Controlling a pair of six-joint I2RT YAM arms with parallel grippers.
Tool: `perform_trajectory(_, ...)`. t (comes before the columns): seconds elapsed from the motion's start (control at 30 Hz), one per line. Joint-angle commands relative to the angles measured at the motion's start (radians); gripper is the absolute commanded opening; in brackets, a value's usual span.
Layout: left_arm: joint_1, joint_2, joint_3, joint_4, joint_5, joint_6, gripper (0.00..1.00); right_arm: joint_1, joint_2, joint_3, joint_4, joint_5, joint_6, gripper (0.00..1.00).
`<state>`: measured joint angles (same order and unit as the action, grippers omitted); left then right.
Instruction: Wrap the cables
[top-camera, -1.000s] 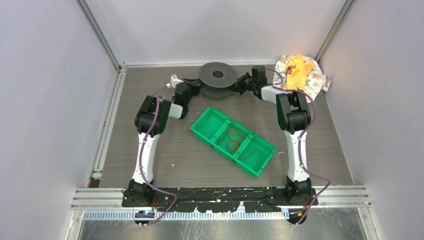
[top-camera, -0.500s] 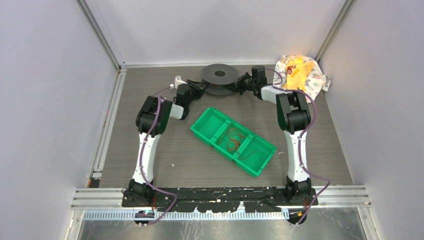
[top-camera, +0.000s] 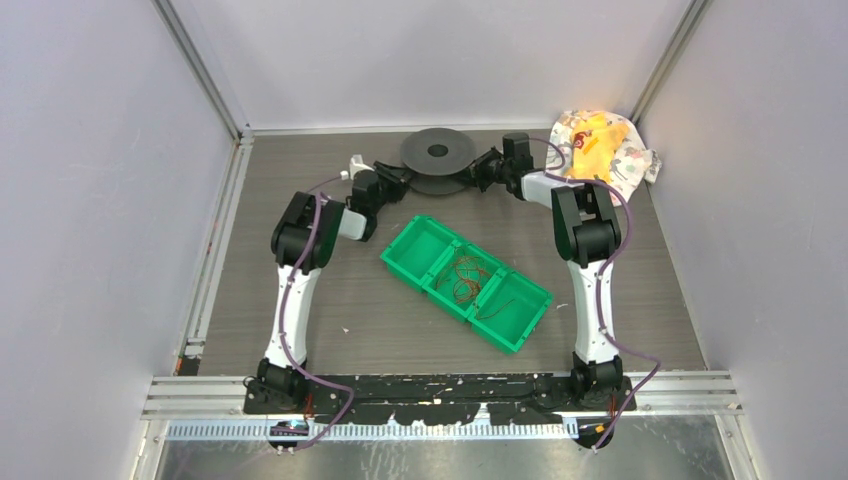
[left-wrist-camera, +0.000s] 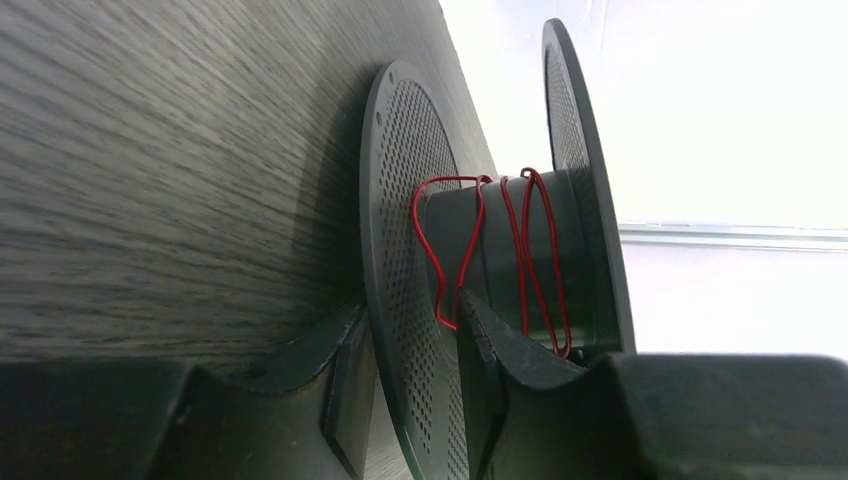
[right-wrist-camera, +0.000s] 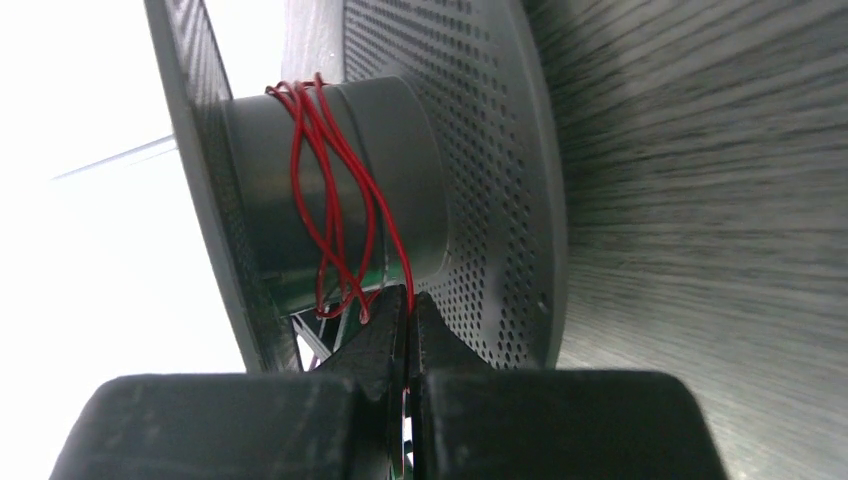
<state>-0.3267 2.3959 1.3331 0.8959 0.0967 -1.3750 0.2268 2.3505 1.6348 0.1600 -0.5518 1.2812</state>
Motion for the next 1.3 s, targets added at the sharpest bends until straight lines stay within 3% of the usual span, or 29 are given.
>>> perform_trajectory(0.0,0.014,-0.037,-0.018,0.016,0.041,0.027,0.35,0.004,0.023,0.032,0.005,0.013,-0.019,0.01)
perform_trajectory(0.53,0.025,-0.064,-0.076,0.010,0.078,0.040,0.38,-0.006,0.110,0.098,0.029,0.012,-0.020,0.01)
perform_trajectory(0.63,0.038,-0.087,-0.107,0.026,0.075,0.039,0.40,-0.009,0.110,0.094,0.031,0.011,-0.019,0.11)
perform_trajectory(0.77,0.057,-0.125,-0.146,0.045,0.088,0.040,0.41,-0.011,0.104,0.085,0.041,0.009,-0.020,0.12)
perform_trajectory(0.9,0.063,-0.156,-0.160,0.036,0.114,0.062,0.43,-0.012,0.105,0.084,0.048,0.004,-0.018,0.23)
perform_trajectory(1.27,0.063,-0.149,-0.161,0.046,0.132,0.056,0.47,-0.012,0.100,0.068,0.066,-0.010,-0.011,0.24)
